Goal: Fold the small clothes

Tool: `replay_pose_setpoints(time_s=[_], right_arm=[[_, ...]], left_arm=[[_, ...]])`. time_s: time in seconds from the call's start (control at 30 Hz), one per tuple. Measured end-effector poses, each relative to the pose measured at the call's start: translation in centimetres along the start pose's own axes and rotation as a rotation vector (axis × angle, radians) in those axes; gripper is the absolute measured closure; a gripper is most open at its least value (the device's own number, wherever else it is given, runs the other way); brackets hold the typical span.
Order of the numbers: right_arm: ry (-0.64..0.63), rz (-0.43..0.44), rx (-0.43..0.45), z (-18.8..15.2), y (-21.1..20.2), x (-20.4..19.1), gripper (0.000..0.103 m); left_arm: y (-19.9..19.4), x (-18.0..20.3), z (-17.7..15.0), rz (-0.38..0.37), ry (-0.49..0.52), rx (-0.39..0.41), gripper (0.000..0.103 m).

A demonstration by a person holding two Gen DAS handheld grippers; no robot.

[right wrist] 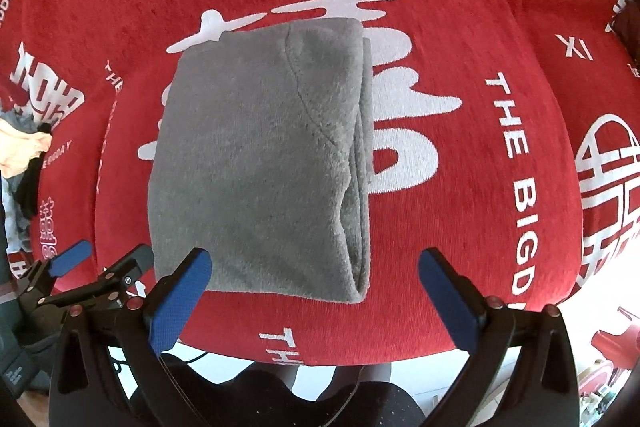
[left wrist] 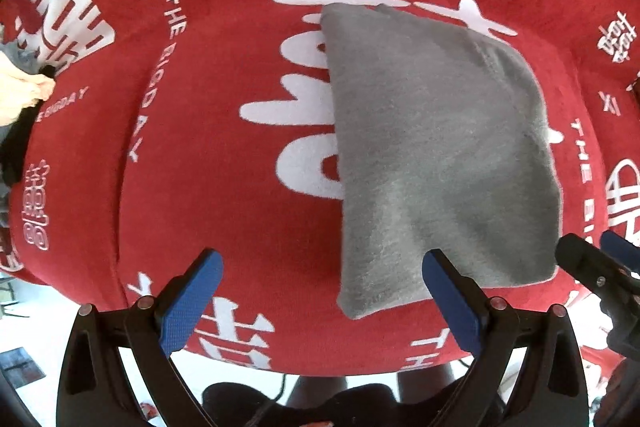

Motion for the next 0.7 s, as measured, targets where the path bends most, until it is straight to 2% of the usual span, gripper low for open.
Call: replay_pose_setpoints(time_s=[0.17, 0.7], right_arm=[[-0.006, -0.02, 0.007, -0.16, -0.04, -0.38, 0.0], [-0.001, -0.038, 0.008, -0.22, -0.03, -0.49, 0.0]], left_arm=[[-0.03, -0.37, -0.09, 0.048, 0.025, 0.0, 0.003], [0.06, -0.25, -0.66, 0.012, 0.041, -0.021, 0.003]])
Point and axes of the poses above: each gripper's, at about its wrist camera, not at the fingertips, and y roughly the way its jaws point, x to its right, z to its top, the point moved 9 cm from there along y, roughly the way its jaws point, and after that the axes turned 11 degrees about -x, right-handed, at the moved point
